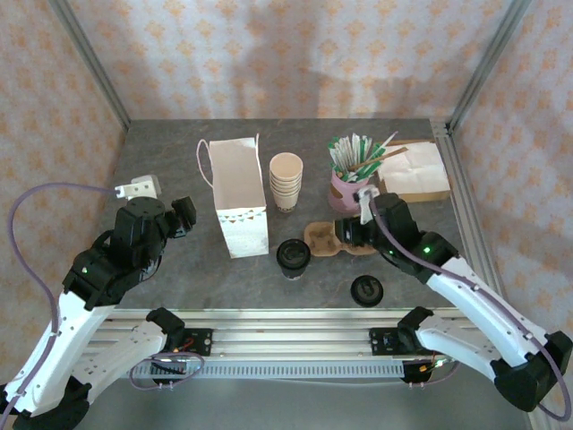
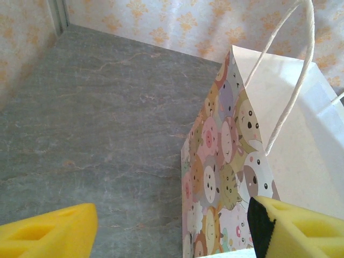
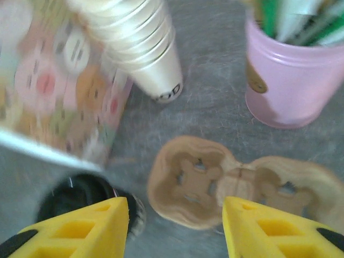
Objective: Pack the takeout coffee
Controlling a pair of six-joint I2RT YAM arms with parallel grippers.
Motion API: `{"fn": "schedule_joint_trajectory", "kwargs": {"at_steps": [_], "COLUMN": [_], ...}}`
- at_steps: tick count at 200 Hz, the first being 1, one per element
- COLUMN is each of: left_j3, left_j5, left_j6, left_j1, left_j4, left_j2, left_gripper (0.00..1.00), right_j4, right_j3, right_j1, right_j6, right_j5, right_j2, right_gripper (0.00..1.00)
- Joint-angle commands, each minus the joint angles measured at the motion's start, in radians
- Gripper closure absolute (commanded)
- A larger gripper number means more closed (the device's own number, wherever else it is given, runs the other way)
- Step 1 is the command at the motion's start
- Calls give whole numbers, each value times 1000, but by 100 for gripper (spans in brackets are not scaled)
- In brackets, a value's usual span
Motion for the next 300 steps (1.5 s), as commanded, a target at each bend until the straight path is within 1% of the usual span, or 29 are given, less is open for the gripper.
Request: {"fn": "schedule_joint_trajectory", "kwargs": {"at_steps": [1, 22, 42, 54, 66, 74, 85, 105, 117, 131, 153, 180, 190, 204, 249, 300], "left_j3": [-18, -24, -26, -31, -32, -33, -36, -43, -46, -50, -56, -56, -56, -58, -63, -76], "left_j5": [-36, -44, -49, -47, -47, -47, -43, -32, -28, -28, -36, -41, -39, -38, -30, -26], "left_j6": [31, 36, 44, 48, 50, 49, 52, 47, 42, 43, 49, 48, 49, 48, 36, 30], "left_j1": [8, 9, 9, 9, 8, 9, 8, 9, 8, 8, 9, 8, 9, 9, 9, 8], "left_j4": [6, 9, 13, 18, 20, 20, 23, 26, 25, 23, 20, 10, 11, 10, 11, 19], "left_j2": [-10, -10, -12, -12, -10, -10, -12, -12, -13, -18, -26, -33, -37, -43, -52, -51], "left_gripper": [25, 25, 25, 25, 25, 25, 25, 25, 25, 25, 25, 25, 25, 25, 25, 25], "right_j4": [-269, -434, -446, -412, -382, -355, -337, -357, -370, -367, -373, -326, -297, -279, -224, -179], "right_j3": [30, 86, 111, 130, 156, 172, 196, 259, 289, 303, 323, 293, 280, 274, 235, 202], "right_j1": [0, -1, -29, -68, -108, -129, -136, -150, -168, -183, -184, -184, -184, -184, -183, -174], "right_j6": [-633, -895, -1044, -1095, -1150, -1174, -1206, -1254, -1289, -1315, -1339, -1362, -1364, -1361, -1341, -1335], "right_j5": [-72, -70, -35, -60, -118, -141, -158, -174, -186, -211, -211, -199, -195, -195, -155, -103], "right_j2": [42, 145, 252, 309, 362, 395, 447, 549, 601, 645, 689, 697, 700, 707, 708, 710], "right_gripper": [47, 45, 47, 48, 54, 55, 56, 57, 59, 59, 59, 59, 61, 61, 56, 53]}}
